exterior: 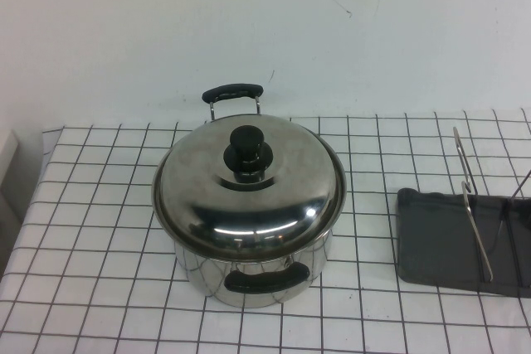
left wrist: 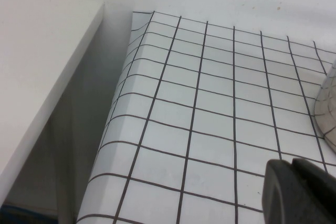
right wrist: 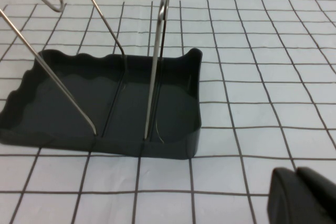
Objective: Put pot lid on rack
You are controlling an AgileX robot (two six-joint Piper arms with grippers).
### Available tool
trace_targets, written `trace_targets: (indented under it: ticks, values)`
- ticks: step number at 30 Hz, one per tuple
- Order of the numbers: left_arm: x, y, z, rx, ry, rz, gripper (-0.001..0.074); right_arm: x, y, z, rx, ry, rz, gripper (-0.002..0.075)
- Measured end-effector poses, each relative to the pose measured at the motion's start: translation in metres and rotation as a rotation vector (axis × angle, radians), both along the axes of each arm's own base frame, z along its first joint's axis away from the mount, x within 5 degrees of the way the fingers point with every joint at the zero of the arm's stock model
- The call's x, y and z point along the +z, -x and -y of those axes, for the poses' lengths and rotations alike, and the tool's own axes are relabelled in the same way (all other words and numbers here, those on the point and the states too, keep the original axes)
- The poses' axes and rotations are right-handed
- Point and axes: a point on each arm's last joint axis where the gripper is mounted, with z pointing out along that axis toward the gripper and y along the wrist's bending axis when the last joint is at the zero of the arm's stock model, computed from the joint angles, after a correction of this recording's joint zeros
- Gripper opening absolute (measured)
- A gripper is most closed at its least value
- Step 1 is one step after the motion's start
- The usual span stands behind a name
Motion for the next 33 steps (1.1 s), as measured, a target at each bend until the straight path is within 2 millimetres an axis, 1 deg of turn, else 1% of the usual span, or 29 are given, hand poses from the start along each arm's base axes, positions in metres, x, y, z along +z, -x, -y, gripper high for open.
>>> trace_targets:
  ticks: [9,10,11,12,13,15,16,18,22,24,25,26,29,32,33]
  values:
    - [0.0,0.0,0.0,0.001,0.012,0.002,-0.0003,0.0,0.0,0.0,0.0,0.0,0.0,-0.0003]
    - [0.001,0.0,0.001,0.004,0.056,0.003,-0.0003,0.0,0.0,0.0,0.0,0.0,0.0,-0.0003]
    - [0.002,0.0,0.003,0.01,0.147,0.008,-0.0003,0.0,0.0,0.0,0.0,0.0,0.0,-0.0003]
    - [0.003,-0.001,0.005,0.02,0.257,0.009,-0.0003,0.0,0.0,0.0,0.0,0.0,0.0,-0.0003]
    - [0.004,-0.001,0.008,0.028,0.419,0.005,-0.0003,0.0,0.0,0.0,0.0,0.0,0.0,-0.0003]
    - [0.008,-0.001,0.011,0.04,0.653,-0.003,-0.0003,0.0,0.0,0.0,0.0,0.0,0.0,-0.0003]
    - [0.009,-0.001,0.012,0.044,0.733,-0.002,-0.0003,0.0,0.0,0.0,0.0,0.0,0.0,-0.0003]
    - [0.011,-0.001,0.012,0.049,0.774,0.016,-0.0003,0.0,0.0,0.0,0.0,0.0,0.0,-0.0003]
    - [0.016,-0.002,0.009,0.06,0.753,0.082,-0.0003,0.0,0.0,0.0,0.0,0.0,0.0,-0.0003]
    - [0.016,-0.002,0.008,0.043,0.669,0.102,-0.0003,0.0,0.0,0.0,0.0,0.0,0.0,-0.0003]
    - [0.02,-0.001,0.01,0.009,0.586,0.102,-0.0003,0.0,0.0,0.0,0.0,0.0,0.0,-0.0003]
    - [0.028,0.0,0.012,-0.042,0.483,0.1,-0.0003,0.0,0.0,0.0,0.0,0.0,0.0,-0.0003]
    - [0.067,0.005,0.017,-0.171,0.212,0.149,-0.0003,0.0,0.0,0.0,0.0,0.0,0.0,-0.0003]
    - [0.101,0.002,0.018,-0.212,0.046,0.195,-0.0003,0.0,0.0,0.0,0.0,0.0,0.0,-0.0003]
    - [0.106,0.0,0.018,-0.21,0.012,0.201,-0.0003,0.0,0.0,0.0,0.0,0.0,0.0,-0.0003]
